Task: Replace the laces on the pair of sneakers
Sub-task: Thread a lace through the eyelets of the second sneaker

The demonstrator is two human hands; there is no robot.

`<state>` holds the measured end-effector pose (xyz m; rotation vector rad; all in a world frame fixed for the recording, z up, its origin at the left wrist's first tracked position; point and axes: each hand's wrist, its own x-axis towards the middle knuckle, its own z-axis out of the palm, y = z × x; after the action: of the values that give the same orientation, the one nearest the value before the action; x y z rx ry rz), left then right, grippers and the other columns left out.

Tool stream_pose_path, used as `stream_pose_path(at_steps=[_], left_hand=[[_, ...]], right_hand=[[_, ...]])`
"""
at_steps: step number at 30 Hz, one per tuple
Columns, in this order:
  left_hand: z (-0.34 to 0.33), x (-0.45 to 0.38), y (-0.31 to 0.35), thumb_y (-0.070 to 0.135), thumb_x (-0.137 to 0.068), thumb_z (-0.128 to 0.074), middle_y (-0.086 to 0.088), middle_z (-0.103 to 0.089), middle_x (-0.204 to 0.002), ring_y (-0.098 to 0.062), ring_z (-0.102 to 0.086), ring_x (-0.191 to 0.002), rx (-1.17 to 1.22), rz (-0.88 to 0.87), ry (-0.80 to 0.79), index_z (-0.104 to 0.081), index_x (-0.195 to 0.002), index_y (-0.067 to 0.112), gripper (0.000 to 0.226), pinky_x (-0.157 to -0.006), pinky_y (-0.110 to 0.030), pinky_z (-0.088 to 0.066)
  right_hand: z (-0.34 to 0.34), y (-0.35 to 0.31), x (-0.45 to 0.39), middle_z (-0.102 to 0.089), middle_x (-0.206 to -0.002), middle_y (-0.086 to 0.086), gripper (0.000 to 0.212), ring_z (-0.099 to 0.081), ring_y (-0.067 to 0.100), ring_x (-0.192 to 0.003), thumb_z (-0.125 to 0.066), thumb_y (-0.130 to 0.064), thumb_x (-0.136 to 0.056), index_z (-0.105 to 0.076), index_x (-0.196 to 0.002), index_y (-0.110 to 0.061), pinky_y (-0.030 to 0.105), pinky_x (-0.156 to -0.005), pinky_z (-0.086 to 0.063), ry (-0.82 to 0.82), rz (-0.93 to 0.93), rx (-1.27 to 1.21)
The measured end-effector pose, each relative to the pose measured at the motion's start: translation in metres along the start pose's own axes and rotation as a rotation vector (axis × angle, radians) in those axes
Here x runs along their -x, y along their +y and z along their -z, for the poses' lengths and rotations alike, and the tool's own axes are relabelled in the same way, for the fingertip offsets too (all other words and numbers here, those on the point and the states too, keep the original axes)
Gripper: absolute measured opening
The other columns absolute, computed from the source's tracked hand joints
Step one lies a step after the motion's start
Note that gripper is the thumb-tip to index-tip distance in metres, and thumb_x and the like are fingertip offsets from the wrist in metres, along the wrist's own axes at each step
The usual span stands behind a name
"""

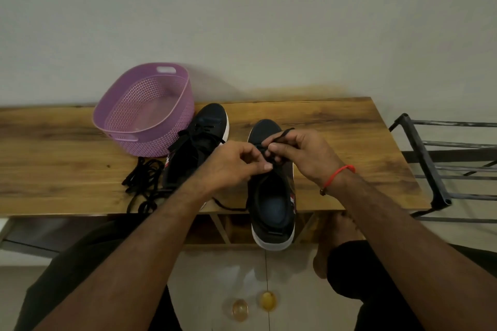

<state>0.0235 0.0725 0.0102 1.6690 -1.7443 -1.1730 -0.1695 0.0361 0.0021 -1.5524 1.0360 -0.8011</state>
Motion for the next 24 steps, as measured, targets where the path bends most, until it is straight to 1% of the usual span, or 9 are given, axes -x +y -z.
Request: stream_pose_path(at_steps=[5, 8, 10, 12, 14, 17, 21, 22, 24], left_hand=[[-0.021, -0.006, -0.001, 0.05, -0.081, -0.078, 0.006, -0.068, -0.084, -0.009, -0.064, -0.079, -0.068, -0.076, 0.235, -0.065, -0.092, 0.027, 0.029, -0.071, -0.032, -0.057], [-0.026, -0.007, -0.002, 0.055, -0.087, -0.067, 0.01, -0.069, -0.094, -0.006, -0.064, -0.088, -0.119, -0.166, 0.251, -0.067, -0.109, 0.029, 0.034, -0.076, -0.034, -0.056], [-0.03, -0.009, -0.003, 0.046, -0.095, -0.061, 0.009, -0.066, -0.098, -0.006, -0.06, -0.09, -0.186, -0.209, 0.259, -0.067, -0.114, 0.029, 0.027, -0.074, -0.032, -0.053], [-0.033, -0.01, -0.003, 0.036, -0.1, -0.057, 0.008, -0.062, -0.096, -0.006, -0.058, -0.087, -0.23, -0.208, 0.267, -0.068, -0.112, 0.026, 0.019, -0.072, -0.032, -0.05], [-0.036, -0.01, -0.003, 0.032, -0.1, -0.056, 0.007, -0.065, -0.095, -0.009, -0.061, -0.087, -0.202, -0.184, 0.261, -0.069, -0.109, 0.025, 0.017, -0.075, -0.037, -0.055], [-0.031, -0.009, -0.002, 0.037, -0.098, -0.061, 0.009, -0.069, -0.088, -0.008, -0.064, -0.082, -0.222, -0.141, 0.27, -0.072, -0.103, 0.028, 0.016, -0.075, -0.041, -0.059], [-0.013, -0.009, 0.001, 0.047, -0.082, -0.078, 0.016, -0.07, -0.081, 0.002, -0.064, -0.079, -0.162, -0.097, 0.222, -0.071, -0.084, 0.038, 0.012, -0.068, -0.023, -0.053], [-0.007, -0.008, 0.001, 0.046, -0.08, -0.08, 0.017, -0.069, -0.08, 0.002, -0.063, -0.076, -0.16, -0.087, 0.218, -0.068, -0.079, 0.04, 0.013, -0.066, -0.021, -0.049], [0.001, -0.006, 0.002, 0.042, -0.079, -0.081, 0.017, -0.067, -0.078, -0.001, -0.061, -0.071, -0.191, -0.088, 0.232, -0.065, -0.077, 0.042, 0.016, -0.066, -0.024, -0.049]], right_hand=[[0.004, -0.002, 0.001, -0.076, -0.085, 0.002, 0.019, -0.071, 0.011, -0.077, -0.064, -0.002, -0.091, -0.074, -0.095, -0.018, 0.021, -0.07, -0.055, -0.007, 0.038, -0.133], [0.007, -0.001, 0.001, -0.076, -0.092, 0.005, 0.018, -0.072, 0.016, -0.087, -0.064, -0.002, -0.092, -0.075, -0.094, -0.017, 0.025, -0.075, -0.056, -0.035, 0.039, -0.141], [0.007, -0.001, 0.0, -0.076, -0.095, 0.003, 0.017, -0.071, 0.016, -0.093, -0.065, -0.004, -0.091, -0.076, -0.093, -0.017, 0.025, -0.079, -0.055, -0.074, 0.038, -0.122], [0.007, -0.001, 0.0, -0.076, -0.094, 0.001, 0.016, -0.071, 0.014, -0.094, -0.066, -0.004, -0.09, -0.076, -0.094, -0.016, 0.022, -0.08, -0.054, -0.113, 0.027, -0.119], [0.006, -0.001, 0.001, -0.076, -0.093, 0.0, 0.016, -0.069, 0.012, -0.091, -0.068, -0.007, -0.089, -0.077, -0.092, -0.02, 0.022, -0.078, -0.053, -0.138, 0.007, -0.096], [0.01, 0.0, 0.001, -0.074, -0.086, 0.0, 0.014, -0.064, 0.012, -0.077, -0.07, -0.011, -0.089, -0.078, -0.093, -0.021, 0.027, -0.074, -0.056, -0.092, -0.043, -0.102], [0.017, 0.001, 0.0, -0.071, -0.083, 0.009, 0.011, -0.067, 0.02, -0.075, -0.07, -0.005, -0.088, -0.076, -0.095, -0.01, 0.039, -0.074, -0.06, 0.031, -0.13, -0.214], [0.017, 0.001, 0.001, -0.071, -0.082, 0.008, 0.011, -0.067, 0.02, -0.075, -0.07, -0.005, -0.087, -0.075, -0.096, -0.008, 0.037, -0.071, -0.06, 0.035, -0.152, -0.233], [0.017, 0.001, 0.001, -0.071, -0.079, 0.009, 0.012, -0.068, 0.021, -0.074, -0.07, -0.004, -0.087, -0.074, -0.098, -0.004, 0.034, -0.067, -0.059, 0.032, -0.19, -0.268]])
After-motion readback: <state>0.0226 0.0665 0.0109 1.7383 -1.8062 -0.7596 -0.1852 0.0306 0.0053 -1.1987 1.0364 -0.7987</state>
